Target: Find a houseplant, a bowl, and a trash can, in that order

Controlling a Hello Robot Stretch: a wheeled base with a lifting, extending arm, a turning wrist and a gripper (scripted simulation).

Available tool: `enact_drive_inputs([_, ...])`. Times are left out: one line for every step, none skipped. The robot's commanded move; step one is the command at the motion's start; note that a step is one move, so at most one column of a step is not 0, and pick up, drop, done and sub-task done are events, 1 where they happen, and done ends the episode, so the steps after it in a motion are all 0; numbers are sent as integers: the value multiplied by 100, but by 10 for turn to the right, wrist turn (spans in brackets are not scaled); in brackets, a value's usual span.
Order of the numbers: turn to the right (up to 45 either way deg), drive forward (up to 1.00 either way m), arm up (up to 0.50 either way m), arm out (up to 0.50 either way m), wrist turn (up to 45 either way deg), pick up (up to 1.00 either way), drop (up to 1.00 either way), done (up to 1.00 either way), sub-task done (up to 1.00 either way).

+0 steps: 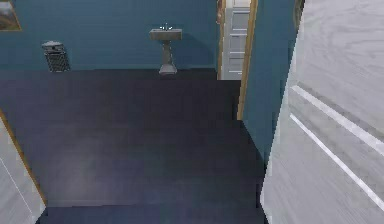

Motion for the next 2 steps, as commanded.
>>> enact_drive_inputs([-60, 0, 0, 0, 0, 0, 0, 0, 0])
enact_drive_inputs([0, 100, 0, 0, 0, 0, 0, 0, 0])
